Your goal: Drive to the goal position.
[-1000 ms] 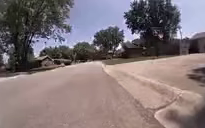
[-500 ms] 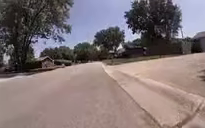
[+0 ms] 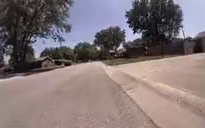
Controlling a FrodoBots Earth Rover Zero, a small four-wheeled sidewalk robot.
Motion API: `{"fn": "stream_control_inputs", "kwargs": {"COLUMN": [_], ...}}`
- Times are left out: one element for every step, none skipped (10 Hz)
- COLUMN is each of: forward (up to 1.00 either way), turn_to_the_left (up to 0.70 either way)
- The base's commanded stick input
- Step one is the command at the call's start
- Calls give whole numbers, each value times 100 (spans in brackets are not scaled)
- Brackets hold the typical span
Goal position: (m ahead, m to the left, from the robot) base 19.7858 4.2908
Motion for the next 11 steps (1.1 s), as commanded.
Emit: {"fn": "stream_control_inputs", "kwargs": {"forward": [70, 70, 70, 70, 70, 70, 70, 70, 70, 70, 70], "turn_to_the_left": [0, 0, 0, 0, 0, 0, 0, 0, 0, 0, 17]}}
